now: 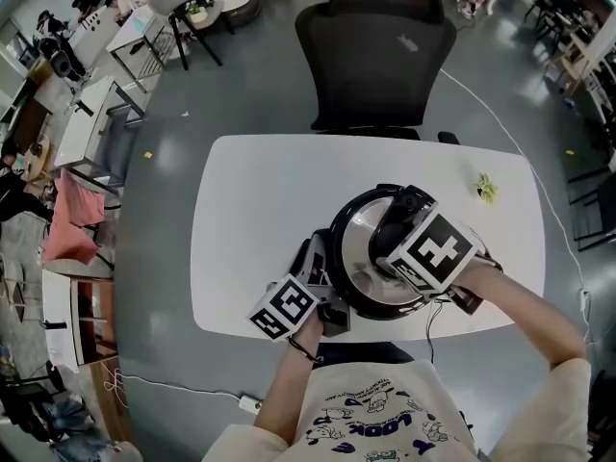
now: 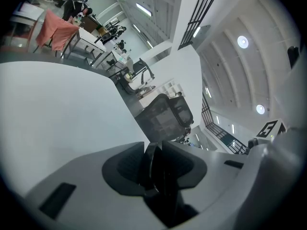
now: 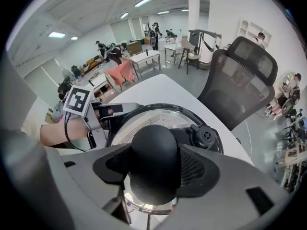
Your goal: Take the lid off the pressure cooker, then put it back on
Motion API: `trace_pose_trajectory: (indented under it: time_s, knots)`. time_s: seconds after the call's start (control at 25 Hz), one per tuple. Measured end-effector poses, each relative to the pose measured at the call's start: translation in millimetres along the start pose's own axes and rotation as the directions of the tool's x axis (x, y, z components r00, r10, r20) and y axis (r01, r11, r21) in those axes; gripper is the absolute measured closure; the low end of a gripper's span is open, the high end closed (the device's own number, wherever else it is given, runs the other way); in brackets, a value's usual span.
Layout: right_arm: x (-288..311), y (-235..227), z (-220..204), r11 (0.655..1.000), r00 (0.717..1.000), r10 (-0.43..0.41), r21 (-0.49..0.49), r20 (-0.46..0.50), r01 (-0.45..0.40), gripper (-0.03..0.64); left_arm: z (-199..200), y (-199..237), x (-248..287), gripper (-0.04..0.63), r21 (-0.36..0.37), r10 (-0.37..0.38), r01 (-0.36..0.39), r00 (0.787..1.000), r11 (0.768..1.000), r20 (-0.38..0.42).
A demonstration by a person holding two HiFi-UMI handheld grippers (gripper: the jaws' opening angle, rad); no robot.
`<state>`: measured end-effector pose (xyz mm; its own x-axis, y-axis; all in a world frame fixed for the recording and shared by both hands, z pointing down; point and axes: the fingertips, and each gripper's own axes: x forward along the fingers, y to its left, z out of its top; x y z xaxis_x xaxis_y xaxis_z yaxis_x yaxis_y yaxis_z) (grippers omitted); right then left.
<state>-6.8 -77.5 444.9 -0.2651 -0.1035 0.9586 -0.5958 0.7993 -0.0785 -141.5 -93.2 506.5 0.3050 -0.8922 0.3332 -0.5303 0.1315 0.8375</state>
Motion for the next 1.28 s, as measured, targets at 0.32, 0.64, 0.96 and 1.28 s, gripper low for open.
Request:
trace_pose_trajectory:
  time_s: [0.32,0.64,0.96,1.28]
  knots:
    - [-13,-6,6,1.000,1.000,0.002,0.027,0.020,-0.003,0.321,4,1,3,0.466,0.024,0.011,-0.011,1.000,1.000,-0.001]
    - [-15,-1,0,0.999,0.999,-0.010,0.047,0.036,0.008,0.321,11,-2,-1,0.462,0.104,0.006,-0.005,1.000,0.995,-0.005]
    - [-16,4,0,0.997,0.998,-0.036,0.070,0.043,0.033,0.321,43,-8,-18,0.460,0.176,-0.009,-0.001,0.998,0.984,0.055]
    - [-16,6,1,0.996,0.997,-0.062,0.061,0.053,0.058,0.321,63,-27,-29,0.460,0.199,-0.058,0.036,0.993,0.979,0.103]
